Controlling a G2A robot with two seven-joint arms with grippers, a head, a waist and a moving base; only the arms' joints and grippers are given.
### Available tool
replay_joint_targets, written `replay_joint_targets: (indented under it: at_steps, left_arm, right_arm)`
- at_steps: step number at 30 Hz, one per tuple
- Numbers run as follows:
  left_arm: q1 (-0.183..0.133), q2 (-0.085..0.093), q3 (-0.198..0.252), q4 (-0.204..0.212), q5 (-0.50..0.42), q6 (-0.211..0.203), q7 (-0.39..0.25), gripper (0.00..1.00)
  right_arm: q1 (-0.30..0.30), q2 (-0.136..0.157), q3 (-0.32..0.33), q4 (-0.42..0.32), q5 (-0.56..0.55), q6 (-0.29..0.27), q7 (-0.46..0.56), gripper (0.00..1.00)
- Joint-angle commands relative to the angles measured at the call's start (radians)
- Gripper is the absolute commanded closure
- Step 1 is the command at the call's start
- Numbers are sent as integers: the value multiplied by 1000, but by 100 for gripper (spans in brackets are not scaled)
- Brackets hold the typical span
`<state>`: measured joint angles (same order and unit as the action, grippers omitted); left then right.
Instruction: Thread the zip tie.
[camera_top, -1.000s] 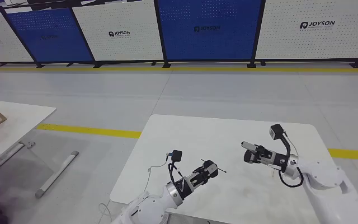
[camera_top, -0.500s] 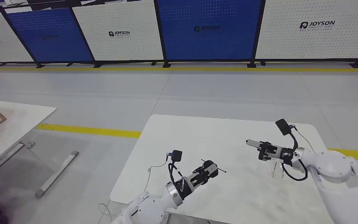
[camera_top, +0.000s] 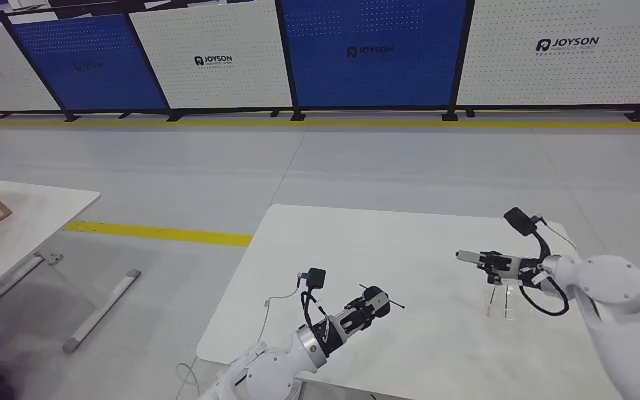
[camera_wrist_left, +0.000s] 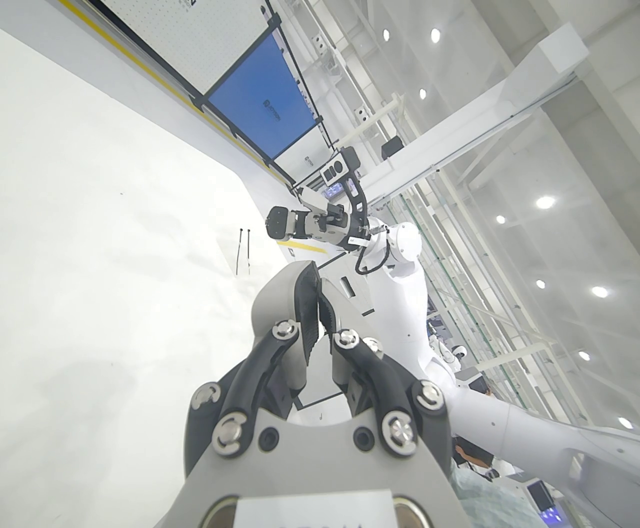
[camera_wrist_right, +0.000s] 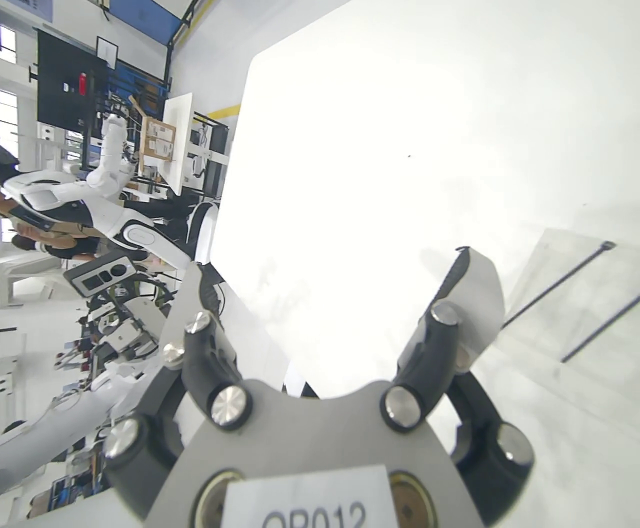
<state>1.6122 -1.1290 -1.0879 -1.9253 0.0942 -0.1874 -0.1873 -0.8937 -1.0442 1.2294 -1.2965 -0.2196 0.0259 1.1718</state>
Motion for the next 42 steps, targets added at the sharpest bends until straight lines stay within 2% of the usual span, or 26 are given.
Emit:
replay_joint_targets:
  at_steps: [1, 12, 14, 17, 20, 24, 36, 39, 42]
  left_arm:
    - [0, 0, 0, 0, 0, 0, 0, 100]
    - [0, 0, 0, 0, 0, 0, 0, 100]
    - [0, 0, 0, 0, 0, 0, 0, 100]
    - [0, 0, 0, 0, 0, 0, 0, 100]
    - [0, 0, 0, 0, 0, 0, 0, 100]
    - [0, 0, 0, 0, 0, 0, 0, 100]
    - [0, 0, 0, 0, 0, 0, 0, 100]
    - [0, 0, 0, 0, 0, 0, 0, 100]
    - [0, 0, 0, 0, 0, 0, 0, 100]
  right_arm:
    - [21, -1, -14, 27, -42, 10, -2, 0]
    - [21, -1, -14, 27, -42, 10, -2, 0]
    - [12, 1, -8, 32, -43, 4, -27, 0]
    - [19, 11, 7, 33, -62, -29, 16, 0]
    - [57, 19, -2, 47, -111, -32, 118, 0]
    - [141, 11, -70, 116, -154, -40, 208, 0]
    - [140, 9, -78, 122, -162, -40, 198, 0]
    - [157, 8, -103, 150, -214, 30, 199, 0]
    - [197, -1, -149, 195, -264, 84, 218, 0]
